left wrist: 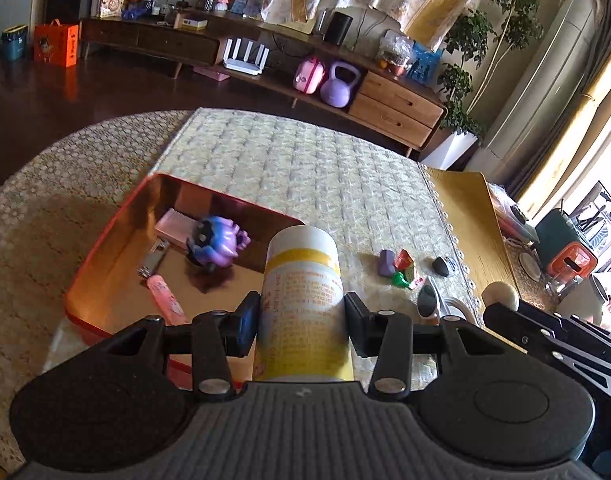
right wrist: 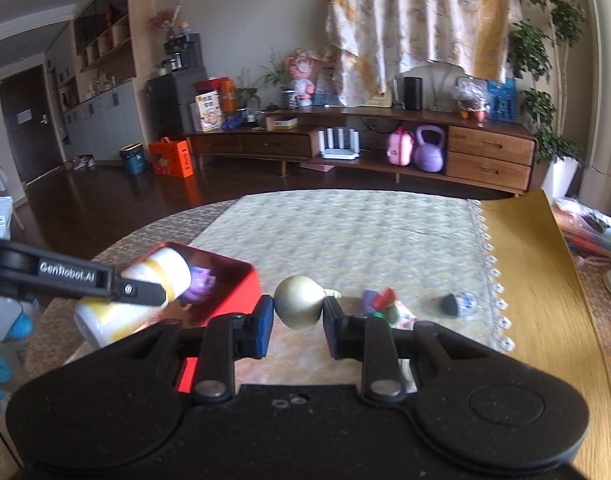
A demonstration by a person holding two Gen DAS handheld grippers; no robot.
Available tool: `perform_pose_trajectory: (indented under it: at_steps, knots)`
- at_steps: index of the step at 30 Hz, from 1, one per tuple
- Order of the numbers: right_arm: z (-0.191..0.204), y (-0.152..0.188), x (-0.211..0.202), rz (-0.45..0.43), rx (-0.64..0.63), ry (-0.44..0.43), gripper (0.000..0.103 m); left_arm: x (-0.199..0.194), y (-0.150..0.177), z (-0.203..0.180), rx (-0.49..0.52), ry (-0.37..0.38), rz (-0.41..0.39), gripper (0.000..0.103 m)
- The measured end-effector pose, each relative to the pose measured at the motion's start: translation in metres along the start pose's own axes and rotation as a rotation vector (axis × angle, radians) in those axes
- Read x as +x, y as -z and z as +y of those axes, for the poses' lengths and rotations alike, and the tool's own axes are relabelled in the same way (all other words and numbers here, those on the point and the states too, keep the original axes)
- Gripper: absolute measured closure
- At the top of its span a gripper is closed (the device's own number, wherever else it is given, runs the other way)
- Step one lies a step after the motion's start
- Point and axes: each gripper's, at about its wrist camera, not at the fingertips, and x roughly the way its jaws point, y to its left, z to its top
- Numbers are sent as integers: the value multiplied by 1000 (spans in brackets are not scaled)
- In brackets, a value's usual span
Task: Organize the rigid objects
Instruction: 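Carry the white ball and white bottle over into the red tin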
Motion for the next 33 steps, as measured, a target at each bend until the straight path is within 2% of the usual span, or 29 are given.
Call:
perform_pose_trajectory:
  at_steps: [9, 18, 21, 33]
  knots:
    - [63, -8, 25, 23, -108, -67, 77, -11, -30, 49, 52, -81, -49, 59]
    - [107, -4, 70, 96, -211, -91, 77, 24, -48, 82, 78, -95, -6, 59]
    - [117, -1, 87, 123, -255, -87, 77, 38, -50, 87, 95, -87, 9, 59]
    - [140, 13, 143, 231, -339, -97, 77, 89, -52, 84, 203, -137, 47, 58]
